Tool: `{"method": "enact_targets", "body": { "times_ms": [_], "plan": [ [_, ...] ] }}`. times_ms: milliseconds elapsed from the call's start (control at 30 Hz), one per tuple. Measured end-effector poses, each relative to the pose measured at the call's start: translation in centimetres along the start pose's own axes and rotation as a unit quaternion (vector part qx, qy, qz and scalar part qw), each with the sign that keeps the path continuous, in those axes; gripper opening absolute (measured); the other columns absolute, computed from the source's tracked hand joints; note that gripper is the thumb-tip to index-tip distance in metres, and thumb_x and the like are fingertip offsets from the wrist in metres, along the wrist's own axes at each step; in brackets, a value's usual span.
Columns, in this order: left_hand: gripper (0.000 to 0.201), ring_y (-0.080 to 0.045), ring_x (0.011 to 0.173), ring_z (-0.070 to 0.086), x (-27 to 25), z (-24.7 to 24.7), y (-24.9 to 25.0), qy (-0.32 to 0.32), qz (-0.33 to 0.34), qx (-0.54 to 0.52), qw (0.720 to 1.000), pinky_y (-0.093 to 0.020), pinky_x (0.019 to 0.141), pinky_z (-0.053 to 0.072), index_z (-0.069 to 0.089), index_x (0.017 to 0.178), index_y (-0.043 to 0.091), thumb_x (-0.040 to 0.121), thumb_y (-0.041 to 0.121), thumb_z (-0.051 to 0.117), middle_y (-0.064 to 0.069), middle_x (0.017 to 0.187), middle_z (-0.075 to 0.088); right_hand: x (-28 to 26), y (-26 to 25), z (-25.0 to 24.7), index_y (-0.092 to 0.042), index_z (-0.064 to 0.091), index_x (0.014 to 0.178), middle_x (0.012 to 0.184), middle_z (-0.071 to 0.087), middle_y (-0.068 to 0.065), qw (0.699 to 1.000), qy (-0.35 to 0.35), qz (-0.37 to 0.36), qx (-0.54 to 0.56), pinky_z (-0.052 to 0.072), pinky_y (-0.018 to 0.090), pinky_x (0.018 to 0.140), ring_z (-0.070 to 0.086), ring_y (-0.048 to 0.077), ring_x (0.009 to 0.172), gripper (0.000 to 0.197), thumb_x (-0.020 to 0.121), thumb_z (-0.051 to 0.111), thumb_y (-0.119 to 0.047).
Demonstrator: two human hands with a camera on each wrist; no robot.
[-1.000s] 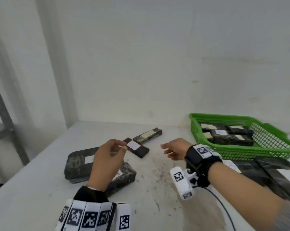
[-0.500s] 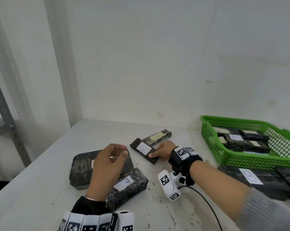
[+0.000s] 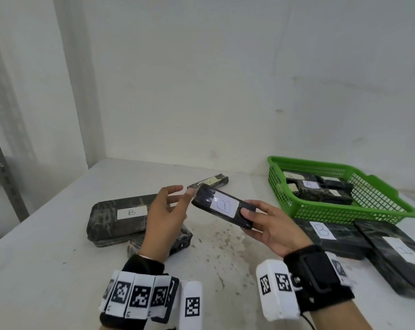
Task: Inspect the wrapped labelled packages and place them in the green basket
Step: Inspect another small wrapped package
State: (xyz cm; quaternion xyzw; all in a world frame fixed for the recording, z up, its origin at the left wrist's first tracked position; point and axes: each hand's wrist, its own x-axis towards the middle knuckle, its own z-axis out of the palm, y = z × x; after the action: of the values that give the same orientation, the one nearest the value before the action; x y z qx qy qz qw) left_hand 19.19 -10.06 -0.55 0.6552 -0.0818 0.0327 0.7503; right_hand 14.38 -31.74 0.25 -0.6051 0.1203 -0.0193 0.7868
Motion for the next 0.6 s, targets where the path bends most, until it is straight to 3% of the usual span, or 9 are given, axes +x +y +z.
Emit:
{"method": "enact_targets", "body": {
  "times_ms": [67, 133, 200, 267, 433, 600],
  "plan": [
    [0.045, -0.023, 0.1, 0.069, -0.6, 1.2, -0.3, -0.056, -0.036, -0.051, 0.996, -0.036, 0.082, 0.06, 0.062, 0.115, 0.021, 0.078, 0.047, 0.066, -0.007, 0.106, 0.07, -0.9, 0.6, -0.7, -0.011, 0.068, 0.098, 0.086, 0.072, 0.004, 1.0, 0.0, -0.012, -0.006, 0.056, 0.025, 0.063, 0.068, 0.015, 0.073, 0.017, 0.087, 0.065, 0.001],
    [0.032, -0.02, 0.093, 0.072, -1.0, 2.3, -0.9, -0.09, -0.054, -0.106, 0.989, -0.032, 0.076, 0.061, 0.064, 0.117, 0.016, 0.088, 0.03, 0.063, -0.005, 0.092, 0.075, -1.3, 1.1, -1.2, -0.012, 0.069, 0.099, 0.088, 0.072, 0.003, 1.0, -0.002, -0.018, -0.007, 0.056, 0.025, 0.065, 0.068, 0.015, 0.075, 0.018, 0.084, 0.067, -0.001],
    [0.022, -0.016, 0.089, 0.073, -1.2, 2.7, -1.5, -0.091, -0.045, -0.117, 0.988, -0.029, 0.07, 0.061, 0.067, 0.115, 0.012, 0.094, 0.013, 0.059, -0.002, 0.088, 0.077, -1.5, 1.3, -1.4, -0.011, 0.069, 0.1, 0.092, 0.071, 0.004, 1.0, -0.007, -0.027, 0.003, 0.056, 0.026, 0.065, 0.068, 0.015, 0.076, 0.024, 0.076, 0.071, -0.008],
    [0.02, -0.015, 0.09, 0.073, -1.1, 2.7, -2.1, -0.086, -0.035, -0.113, 0.989, -0.029, 0.069, 0.061, 0.069, 0.112, 0.01, 0.095, 0.008, 0.058, -0.003, 0.091, 0.078, -1.7, 1.6, -1.3, -0.011, 0.069, 0.101, 0.098, 0.071, 0.008, 0.999, -0.009, -0.038, 0.024, 0.057, 0.027, 0.064, 0.069, 0.015, 0.079, 0.029, 0.073, 0.07, -0.015],
    [0.021, -0.018, 0.095, 0.073, -1.1, 2.7, -3.3, -0.083, -0.047, -0.136, 0.986, -0.031, 0.074, 0.062, 0.069, 0.111, 0.008, 0.094, 0.011, 0.056, -0.006, 0.096, 0.077, -2.4, 2.8, -0.2, -0.01, 0.064, 0.119, 0.113, 0.072, 0.017, 0.994, -0.056, -0.003, 0.096, 0.061, 0.034, 0.064, 0.073, 0.028, 0.095, 0.039, 0.094, 0.049, -0.036],
    [0.042, -0.024, 0.1, 0.071, -1.4, 3.2, -3.7, -0.121, -0.08, -0.19, 0.971, -0.034, 0.078, 0.061, 0.065, 0.117, 0.004, 0.083, 0.028, 0.059, -0.013, 0.104, 0.073, -2.3, 3.2, 0.3, -0.002, 0.063, 0.117, 0.108, 0.073, 0.017, 0.981, -0.028, -0.022, 0.191, 0.061, 0.028, 0.066, 0.074, 0.022, 0.09, 0.037, 0.097, 0.048, -0.029]
  ]
}}
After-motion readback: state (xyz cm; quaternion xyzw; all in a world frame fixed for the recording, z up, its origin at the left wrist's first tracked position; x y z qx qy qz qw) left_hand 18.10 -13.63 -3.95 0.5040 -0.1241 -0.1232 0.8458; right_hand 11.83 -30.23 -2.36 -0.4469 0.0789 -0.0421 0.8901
